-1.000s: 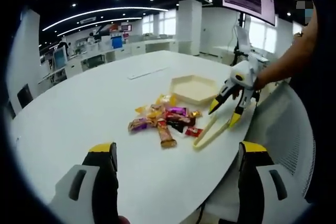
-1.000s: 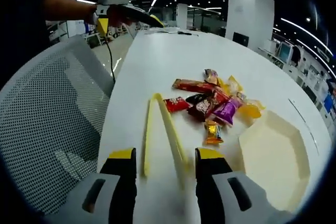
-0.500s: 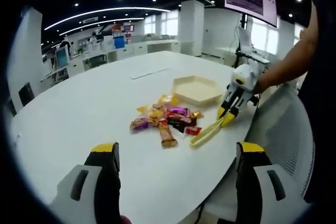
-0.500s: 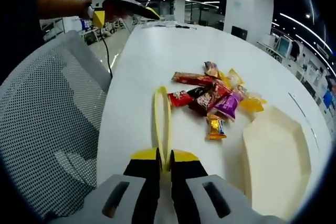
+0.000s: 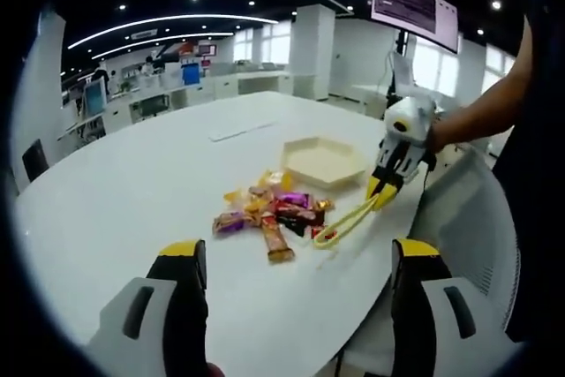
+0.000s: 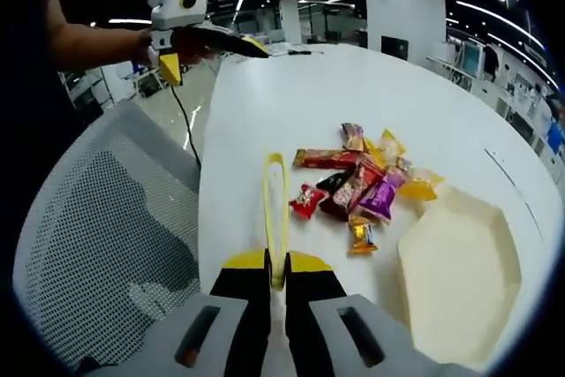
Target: Place the target food into the container with the food tongs after gripping and lifting it, then release it inside without dropping or visibly crushing the food.
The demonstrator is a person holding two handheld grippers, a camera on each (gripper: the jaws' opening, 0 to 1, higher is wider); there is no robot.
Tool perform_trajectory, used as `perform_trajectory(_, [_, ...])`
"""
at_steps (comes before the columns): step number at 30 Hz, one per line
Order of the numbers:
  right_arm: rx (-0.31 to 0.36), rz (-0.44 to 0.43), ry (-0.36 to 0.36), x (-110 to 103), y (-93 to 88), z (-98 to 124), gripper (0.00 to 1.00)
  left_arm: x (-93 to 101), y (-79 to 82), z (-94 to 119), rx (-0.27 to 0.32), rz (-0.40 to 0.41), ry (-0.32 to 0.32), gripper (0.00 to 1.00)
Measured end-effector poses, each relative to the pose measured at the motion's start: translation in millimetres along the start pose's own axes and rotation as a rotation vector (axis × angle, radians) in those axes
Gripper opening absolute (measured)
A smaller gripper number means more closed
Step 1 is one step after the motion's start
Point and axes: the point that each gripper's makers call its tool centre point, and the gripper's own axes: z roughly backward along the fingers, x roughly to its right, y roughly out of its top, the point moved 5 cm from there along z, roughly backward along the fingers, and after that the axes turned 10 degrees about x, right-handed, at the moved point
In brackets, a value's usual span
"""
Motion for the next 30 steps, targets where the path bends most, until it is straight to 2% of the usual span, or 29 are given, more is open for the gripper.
perform_trajectory(6, [0.083,0.006,-0.023,2.5,32.8,17.2,0.03,2.6,16.7,-7.7,0.041,0.027,-0.060,0.79])
perform_trajectory(8, [0.129,0.016,-0.027,3.0,49.8,25.6,0.03,3.2,23.2,-10.7,0.040,0.017,-0.074,0.79])
perform_trajectory(12, [0.195,0.033,-0.034,3.6,82.3,43.6,0.03,5.2,43.9,-14.0,0.089,0.034,-0.124,0.77])
perform_trajectory(16, [0.285,0.040,-0.038,5.2,117.4,59.8,0.03,13.9,75.5,-18.7,0.170,0.062,-0.213,0.71])
perform_trajectory(18, [0.313,0.036,-0.037,5.3,130.7,66.1,0.03,13.6,91.0,-22.4,0.210,0.046,-0.203,0.76])
perform_trajectory(20, [0.351,0.056,-0.034,4.2,148.8,73.2,0.03,16.6,103.7,-24.8,0.249,0.086,-0.239,0.74])
perform_trajectory(22, [0.415,0.038,-0.010,-0.4,168.0,79.9,0.03,18.7,120.4,-27.6,0.291,0.085,-0.266,0.72])
perform_trajectory(23, [0.442,0.030,-0.003,-1.2,176.9,83.4,0.03,22.9,131.0,-28.0,0.319,0.102,-0.301,0.71])
perform_trajectory(25, [0.440,0.044,-0.005,-2.8,188.0,86.3,0.04,29.3,149.1,-28.2,0.369,0.138,-0.360,0.65])
perform_trajectory(27, [0.454,0.061,0.009,-5.5,198.4,88.1,0.04,30.8,161.9,-30.1,0.409,0.129,-0.370,0.60])
perform_trajectory(30, [0.483,0.065,0.032,-8.6,215.3,91.3,0.04,39.6,172.7,-33.4,0.404,0.111,-0.422,0.54])
